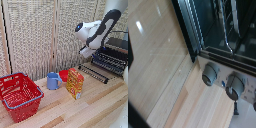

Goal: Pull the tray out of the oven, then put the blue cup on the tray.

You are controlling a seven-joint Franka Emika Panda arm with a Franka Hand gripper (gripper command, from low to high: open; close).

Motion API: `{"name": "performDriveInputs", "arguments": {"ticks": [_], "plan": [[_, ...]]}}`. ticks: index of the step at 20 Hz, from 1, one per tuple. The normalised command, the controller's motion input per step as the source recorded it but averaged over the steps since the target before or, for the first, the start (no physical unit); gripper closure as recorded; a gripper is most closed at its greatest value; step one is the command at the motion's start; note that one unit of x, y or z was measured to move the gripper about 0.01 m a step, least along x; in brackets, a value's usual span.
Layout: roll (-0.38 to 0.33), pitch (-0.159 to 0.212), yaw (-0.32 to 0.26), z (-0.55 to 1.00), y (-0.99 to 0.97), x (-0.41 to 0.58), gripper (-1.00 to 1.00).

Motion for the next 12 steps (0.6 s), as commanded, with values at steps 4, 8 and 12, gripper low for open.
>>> {"name": "performDriveInputs", "arguments": {"ticks": [4, 8, 12], "plan": [[-0.170, 0.039, 0.000, -0.13, -0.43, 0.000, -1.00], [-0.135, 0.031, 0.000, -0.10, -0.47, 0.000, -1.00], [-0.066, 0.002, -0.001, -0.08, -0.59, 0.000, -1.00]]}}
